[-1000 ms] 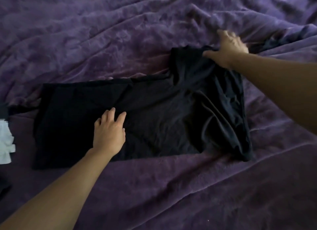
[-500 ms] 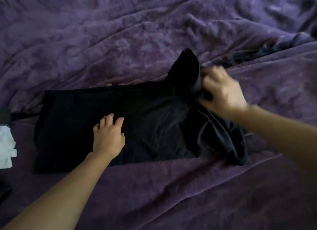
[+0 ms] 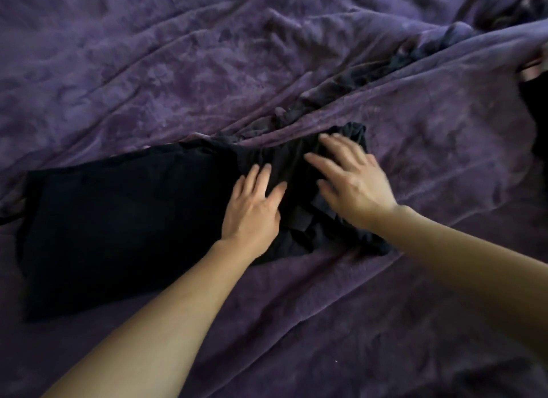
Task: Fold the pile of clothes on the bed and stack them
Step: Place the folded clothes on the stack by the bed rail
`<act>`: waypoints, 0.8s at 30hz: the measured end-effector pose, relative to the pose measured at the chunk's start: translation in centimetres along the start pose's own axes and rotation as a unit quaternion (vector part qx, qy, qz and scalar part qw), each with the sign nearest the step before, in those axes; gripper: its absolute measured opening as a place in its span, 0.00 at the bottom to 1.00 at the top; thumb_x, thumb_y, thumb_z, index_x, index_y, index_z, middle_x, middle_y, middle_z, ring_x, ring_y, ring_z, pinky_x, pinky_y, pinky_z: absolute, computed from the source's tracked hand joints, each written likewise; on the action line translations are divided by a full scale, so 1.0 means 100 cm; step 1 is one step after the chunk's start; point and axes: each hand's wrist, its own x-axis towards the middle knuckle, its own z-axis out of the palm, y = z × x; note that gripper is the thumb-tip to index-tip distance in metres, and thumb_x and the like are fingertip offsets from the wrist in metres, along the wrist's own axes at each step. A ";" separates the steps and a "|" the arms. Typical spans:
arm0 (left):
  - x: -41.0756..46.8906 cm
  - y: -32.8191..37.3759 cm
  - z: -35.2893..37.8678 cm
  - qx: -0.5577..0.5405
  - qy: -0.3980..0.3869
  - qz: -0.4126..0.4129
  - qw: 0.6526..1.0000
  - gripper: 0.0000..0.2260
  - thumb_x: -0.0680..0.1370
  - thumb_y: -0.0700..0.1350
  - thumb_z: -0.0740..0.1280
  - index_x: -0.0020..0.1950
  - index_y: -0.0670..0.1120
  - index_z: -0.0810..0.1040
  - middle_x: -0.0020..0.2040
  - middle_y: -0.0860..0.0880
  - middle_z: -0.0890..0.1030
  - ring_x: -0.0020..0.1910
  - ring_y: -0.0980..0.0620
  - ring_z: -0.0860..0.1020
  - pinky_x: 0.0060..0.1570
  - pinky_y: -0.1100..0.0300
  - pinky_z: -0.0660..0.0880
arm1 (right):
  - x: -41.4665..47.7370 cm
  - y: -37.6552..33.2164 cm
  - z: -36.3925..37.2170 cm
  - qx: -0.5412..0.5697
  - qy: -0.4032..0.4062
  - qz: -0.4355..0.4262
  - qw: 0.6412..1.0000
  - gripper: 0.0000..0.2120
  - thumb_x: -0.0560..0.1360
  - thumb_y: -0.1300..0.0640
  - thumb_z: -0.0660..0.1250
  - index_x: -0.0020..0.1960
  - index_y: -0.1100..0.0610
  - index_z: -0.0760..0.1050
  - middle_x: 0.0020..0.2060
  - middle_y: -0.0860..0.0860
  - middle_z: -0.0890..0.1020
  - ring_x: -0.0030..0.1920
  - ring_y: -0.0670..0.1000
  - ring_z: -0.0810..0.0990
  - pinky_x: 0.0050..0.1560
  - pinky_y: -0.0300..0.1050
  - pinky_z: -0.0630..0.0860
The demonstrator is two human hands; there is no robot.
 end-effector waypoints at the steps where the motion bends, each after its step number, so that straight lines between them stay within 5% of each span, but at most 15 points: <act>1: -0.007 -0.002 0.010 0.009 -0.043 -0.006 0.999 0.23 0.79 0.46 0.60 0.74 0.51 0.64 0.78 0.42 0.55 0.76 0.42 0.53 0.73 0.47 0.55 | 0.003 -0.003 0.008 -0.012 -0.050 -0.036 0.998 0.22 0.75 0.50 0.66 0.68 0.50 0.73 0.71 0.55 0.69 0.72 0.58 0.66 0.57 0.54 0.71; 4: -0.041 -0.021 0.031 0.023 -0.121 -0.023 0.992 0.27 0.81 0.48 0.57 0.78 0.51 0.53 0.79 0.46 0.45 0.78 0.45 0.46 0.74 0.49 0.54 | -0.018 0.019 0.017 -0.049 -0.139 -0.029 0.989 0.18 0.77 0.46 0.64 0.65 0.48 0.76 0.71 0.52 0.71 0.71 0.56 0.68 0.58 0.54 0.69; 10: -0.067 -0.032 0.042 0.009 -0.152 -0.035 0.988 0.29 0.81 0.49 0.57 0.79 0.51 0.46 0.79 0.46 0.43 0.78 0.47 0.44 0.75 0.50 0.52 | -0.061 0.068 -0.007 0.006 -0.111 0.225 0.968 0.22 0.77 0.38 0.57 0.61 0.49 0.78 0.61 0.49 0.79 0.62 0.56 0.74 0.56 0.56 0.72; 13: -0.067 -0.030 0.042 -0.018 -0.143 -0.051 0.988 0.29 0.81 0.50 0.58 0.78 0.51 0.48 0.79 0.46 0.43 0.78 0.46 0.44 0.75 0.49 0.52 | -0.020 0.045 -0.004 0.177 -0.042 0.433 0.883 0.34 0.68 0.26 0.59 0.63 0.49 0.73 0.56 0.50 0.80 0.58 0.56 0.77 0.59 0.53 0.74; 15: -0.073 -0.029 0.042 -0.029 -0.143 -0.049 0.988 0.30 0.80 0.50 0.58 0.78 0.51 0.48 0.79 0.46 0.43 0.78 0.46 0.45 0.75 0.49 0.52 | 0.005 0.027 0.001 0.249 -0.079 0.498 0.827 0.41 0.61 0.25 0.66 0.64 0.51 0.72 0.56 0.51 0.80 0.57 0.56 0.79 0.60 0.53 0.75; 18: -0.089 -0.033 0.043 -0.057 -0.132 -0.044 0.989 0.28 0.80 0.50 0.59 0.78 0.51 0.51 0.79 0.47 0.45 0.78 0.46 0.47 0.74 0.50 0.53 | 0.026 0.006 0.002 0.289 -0.136 0.522 0.791 0.34 0.61 0.41 0.79 0.59 0.57 0.75 0.53 0.55 0.81 0.50 0.56 0.81 0.55 0.52 0.79; 24: -0.129 -0.056 0.030 -0.159 -0.062 -0.111 0.979 0.23 0.81 0.49 0.60 0.75 0.50 0.61 0.77 0.48 0.57 0.75 0.50 0.57 0.70 0.54 0.62 | 0.061 -0.059 -0.052 0.281 -0.108 0.432 0.850 0.14 0.68 0.53 0.76 0.50 0.52 0.77 0.39 0.48 0.80 0.34 0.45 0.79 0.33 0.36 0.74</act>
